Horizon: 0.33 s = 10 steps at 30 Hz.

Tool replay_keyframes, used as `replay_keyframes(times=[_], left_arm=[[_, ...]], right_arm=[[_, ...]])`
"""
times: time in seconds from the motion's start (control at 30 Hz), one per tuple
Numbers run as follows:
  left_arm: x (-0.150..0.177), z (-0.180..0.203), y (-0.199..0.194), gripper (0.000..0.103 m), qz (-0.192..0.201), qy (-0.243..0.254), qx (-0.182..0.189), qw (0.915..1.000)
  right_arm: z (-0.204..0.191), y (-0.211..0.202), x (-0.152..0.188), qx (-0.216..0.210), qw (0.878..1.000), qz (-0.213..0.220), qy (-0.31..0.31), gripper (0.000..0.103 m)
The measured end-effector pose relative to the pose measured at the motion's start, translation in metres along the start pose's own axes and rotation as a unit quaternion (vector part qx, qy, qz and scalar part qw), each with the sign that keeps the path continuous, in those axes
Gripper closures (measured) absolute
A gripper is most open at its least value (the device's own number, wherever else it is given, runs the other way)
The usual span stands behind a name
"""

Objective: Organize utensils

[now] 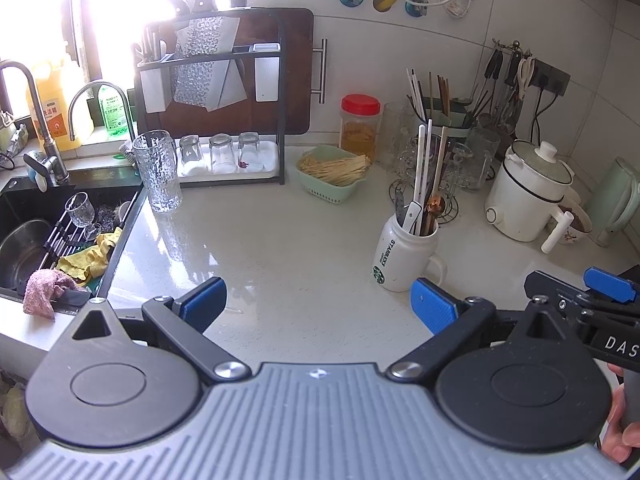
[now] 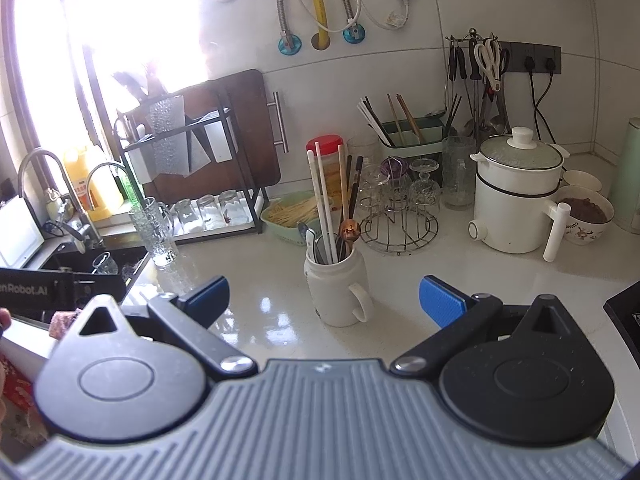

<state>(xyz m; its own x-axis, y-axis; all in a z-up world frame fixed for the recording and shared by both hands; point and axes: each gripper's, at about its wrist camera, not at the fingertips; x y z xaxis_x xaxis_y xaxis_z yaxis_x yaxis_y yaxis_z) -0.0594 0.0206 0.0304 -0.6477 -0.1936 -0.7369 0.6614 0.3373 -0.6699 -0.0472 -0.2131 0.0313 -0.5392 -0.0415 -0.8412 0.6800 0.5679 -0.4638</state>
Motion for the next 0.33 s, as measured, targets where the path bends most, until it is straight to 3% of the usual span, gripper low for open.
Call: replay_keyframes(times=[0.33], left_arm=[[-0.0023, -0.0025, 0.0033, 0.003, -0.002, -0.002, 0.004, 1.0]], right_arm=[[-0.0011, 0.0027, 0.0013, 0.001, 1.0, 0.001, -0.001, 0.0]])
Point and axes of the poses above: each gripper's, at about its wrist camera, not at the fingertips, and y roughly the way its jaws point, z to its right, x to its underside, and after that the axes turned 14 degrees about -x, right-handed
